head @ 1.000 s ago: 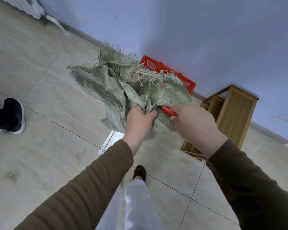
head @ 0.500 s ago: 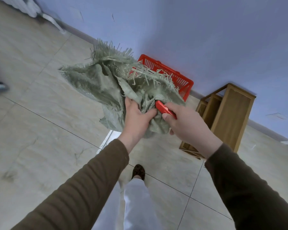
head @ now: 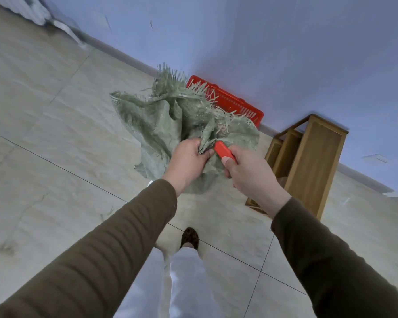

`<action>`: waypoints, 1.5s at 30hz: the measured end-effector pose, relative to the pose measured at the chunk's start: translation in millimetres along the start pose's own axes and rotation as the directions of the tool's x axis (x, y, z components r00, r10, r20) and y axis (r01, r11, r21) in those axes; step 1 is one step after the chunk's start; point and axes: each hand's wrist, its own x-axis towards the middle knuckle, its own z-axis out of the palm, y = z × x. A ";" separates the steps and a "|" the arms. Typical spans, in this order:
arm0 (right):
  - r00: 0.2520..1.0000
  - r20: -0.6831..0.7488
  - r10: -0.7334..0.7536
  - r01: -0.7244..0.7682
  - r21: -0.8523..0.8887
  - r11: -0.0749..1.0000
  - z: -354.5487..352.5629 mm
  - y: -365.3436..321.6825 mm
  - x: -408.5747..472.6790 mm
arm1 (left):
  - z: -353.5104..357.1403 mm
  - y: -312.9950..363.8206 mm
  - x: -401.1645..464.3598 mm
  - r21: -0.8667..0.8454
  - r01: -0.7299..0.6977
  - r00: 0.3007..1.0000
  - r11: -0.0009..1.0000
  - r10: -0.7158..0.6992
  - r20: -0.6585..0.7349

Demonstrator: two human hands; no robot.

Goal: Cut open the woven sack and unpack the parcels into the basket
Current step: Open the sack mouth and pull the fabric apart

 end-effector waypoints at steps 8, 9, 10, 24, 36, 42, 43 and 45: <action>0.933 -0.360 0.019 0.031 0.131 0.991 -73.7 -0.8 5.8 | -32.1 -38.8 1.2 0.158 0.192 0.978 0.969 -0.203 0.056; 0.955 -0.297 -0.004 0.039 0.112 0.993 -80.3 -2.3 7.5 | -33.0 -41.8 -6.2 0.051 0.241 0.968 0.969 -0.244 0.052; 0.979 -0.203 -0.033 0.047 0.064 0.997 -76.0 -6.4 7.4 | -33.1 -39.4 -12.3 -0.090 0.279 0.960 0.956 -0.275 0.051; 0.988 0.018 0.153 -0.138 0.542 0.829 15.9 -3.1 49.8 | -21.6 -7.6 -38.6 -0.785 0.248 0.968 0.567 -0.181 0.175; 0.973 -0.111 0.202 -0.086 0.638 0.765 -8.4 13.2 33.2 | -62.0 -6.5 -43.1 -0.636 0.440 0.840 0.633 -0.541 0.043; 0.982 0.004 0.187 -0.164 0.498 0.851 -20.2 12.5 17.5 | -71.9 17.3 6.6 -0.632 0.438 0.801 0.639 -0.597 -0.049; 0.980 0.018 0.197 -0.189 0.393 0.900 -26.2 14.6 16.4 | -69.3 17.4 7.2 -0.656 0.449 0.800 0.607 -0.600 -0.008; 0.981 -0.073 0.180 -0.188 -0.109 0.976 -40.3 16.5 14.1 | -66.0 13.3 5.0 -0.716 0.430 0.809 0.550 -0.588 0.034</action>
